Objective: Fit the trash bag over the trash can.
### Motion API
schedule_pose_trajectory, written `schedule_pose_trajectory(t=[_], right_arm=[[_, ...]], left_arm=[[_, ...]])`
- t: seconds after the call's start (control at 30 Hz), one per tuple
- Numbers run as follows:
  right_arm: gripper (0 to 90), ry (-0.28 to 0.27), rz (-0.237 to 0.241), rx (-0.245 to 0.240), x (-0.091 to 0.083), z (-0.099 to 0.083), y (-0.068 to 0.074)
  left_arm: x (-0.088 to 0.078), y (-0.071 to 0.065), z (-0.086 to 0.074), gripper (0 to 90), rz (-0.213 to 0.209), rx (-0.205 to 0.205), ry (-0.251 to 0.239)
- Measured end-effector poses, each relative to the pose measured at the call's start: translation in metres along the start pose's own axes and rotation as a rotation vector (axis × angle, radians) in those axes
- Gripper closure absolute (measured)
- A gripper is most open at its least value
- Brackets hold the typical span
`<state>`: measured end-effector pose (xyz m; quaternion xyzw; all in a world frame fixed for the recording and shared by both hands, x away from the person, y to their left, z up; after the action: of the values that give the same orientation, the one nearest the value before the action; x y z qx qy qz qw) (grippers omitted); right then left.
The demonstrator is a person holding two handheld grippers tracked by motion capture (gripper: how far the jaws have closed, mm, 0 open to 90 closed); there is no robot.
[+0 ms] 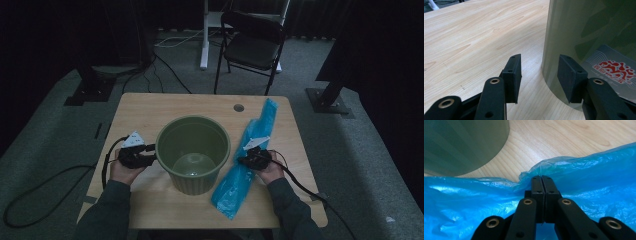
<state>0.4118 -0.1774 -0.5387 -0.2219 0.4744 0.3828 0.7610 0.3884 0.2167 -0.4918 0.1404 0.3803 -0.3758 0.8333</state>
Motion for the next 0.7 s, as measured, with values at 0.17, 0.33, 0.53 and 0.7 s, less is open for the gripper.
schedule_pose_trajectory(t=[0.17,0.33,0.53,0.7], right_arm=[[89.5,-0.028,0.003,0.008,-0.012,0.001,-0.003],[89.6,-0.071,0.004,0.024,-0.034,0.002,-0.009],[89.6,-0.122,-0.005,0.017,-0.063,0.014,-0.012],[89.5,-0.174,-0.007,0.008,-0.085,0.028,-0.014]], left_arm=[[-0.002,0.000,0.002,54.2,-0.001,0.001,-0.004],[-0.004,-0.001,0.004,54.1,0.001,0.002,-0.012],[-0.008,-0.001,0.006,53.8,0.002,0.001,-0.024],[-0.012,0.001,0.006,53.7,0.000,-0.005,-0.037]])
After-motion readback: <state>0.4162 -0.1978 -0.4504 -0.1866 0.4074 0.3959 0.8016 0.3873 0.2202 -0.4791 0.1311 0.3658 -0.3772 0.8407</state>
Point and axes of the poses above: each handheld gripper's, and its own axes: x roughly forward along the jaws, z roughly out of its top, y roughly to its left, the point moved 4 cm from there along x, roughly forward along the jaws, and after that the axes turned 13 degrees about y, right-handed, at the moved point
